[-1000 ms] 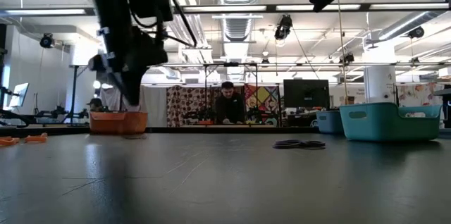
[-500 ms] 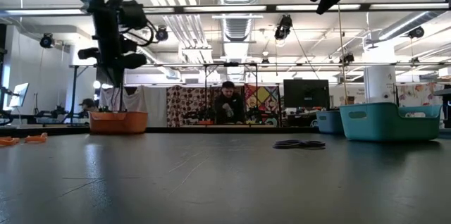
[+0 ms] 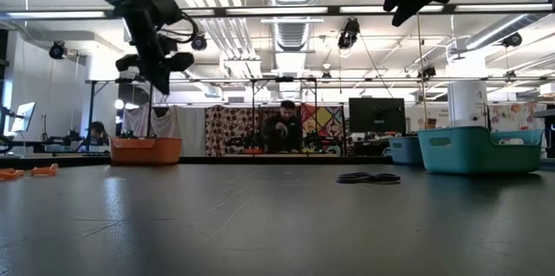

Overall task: Sort rubber bands into baskets
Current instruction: Put the purple rubber band into the orange bin

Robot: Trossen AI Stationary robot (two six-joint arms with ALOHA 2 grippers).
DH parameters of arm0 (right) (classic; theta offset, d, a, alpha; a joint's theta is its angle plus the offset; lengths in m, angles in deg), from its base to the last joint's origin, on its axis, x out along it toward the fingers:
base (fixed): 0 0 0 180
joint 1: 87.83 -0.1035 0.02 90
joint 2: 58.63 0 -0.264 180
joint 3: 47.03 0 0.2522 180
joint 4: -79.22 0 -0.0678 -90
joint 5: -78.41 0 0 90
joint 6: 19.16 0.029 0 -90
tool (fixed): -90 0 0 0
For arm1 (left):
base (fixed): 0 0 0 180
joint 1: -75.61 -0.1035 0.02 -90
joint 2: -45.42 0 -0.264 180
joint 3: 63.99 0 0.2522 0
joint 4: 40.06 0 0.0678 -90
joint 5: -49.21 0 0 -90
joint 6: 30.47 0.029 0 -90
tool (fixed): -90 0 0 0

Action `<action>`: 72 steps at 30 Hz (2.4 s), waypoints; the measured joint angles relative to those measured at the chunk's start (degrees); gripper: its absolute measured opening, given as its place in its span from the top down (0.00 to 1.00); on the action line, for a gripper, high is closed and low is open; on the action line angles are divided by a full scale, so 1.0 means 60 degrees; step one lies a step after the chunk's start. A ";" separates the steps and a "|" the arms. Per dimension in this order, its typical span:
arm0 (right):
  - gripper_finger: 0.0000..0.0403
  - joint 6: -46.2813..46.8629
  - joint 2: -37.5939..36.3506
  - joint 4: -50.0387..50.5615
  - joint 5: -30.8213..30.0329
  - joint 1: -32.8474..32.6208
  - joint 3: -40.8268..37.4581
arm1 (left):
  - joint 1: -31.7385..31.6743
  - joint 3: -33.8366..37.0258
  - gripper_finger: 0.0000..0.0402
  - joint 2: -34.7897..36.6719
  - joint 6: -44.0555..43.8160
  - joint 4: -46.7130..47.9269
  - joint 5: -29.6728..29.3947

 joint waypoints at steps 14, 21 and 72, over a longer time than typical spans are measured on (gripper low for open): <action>0.48 -0.0114 0.0000 0.0005 -0.0004 -0.0070 -0.0033 | 0.0168 0.1176 1.00 -0.0383 -0.0911 0.0613 0.0332; 0.48 -0.0666 0.0000 0.0007 -0.0005 -0.0076 -0.0034 | 0.0222 0.1433 1.00 -0.0882 -0.1291 -0.0103 0.0520; 0.48 0.0173 -0.0033 -0.0416 0.0005 -0.3343 -0.2515 | 1.0746 -0.1843 0.51 -0.6633 -0.0185 -0.6192 0.2754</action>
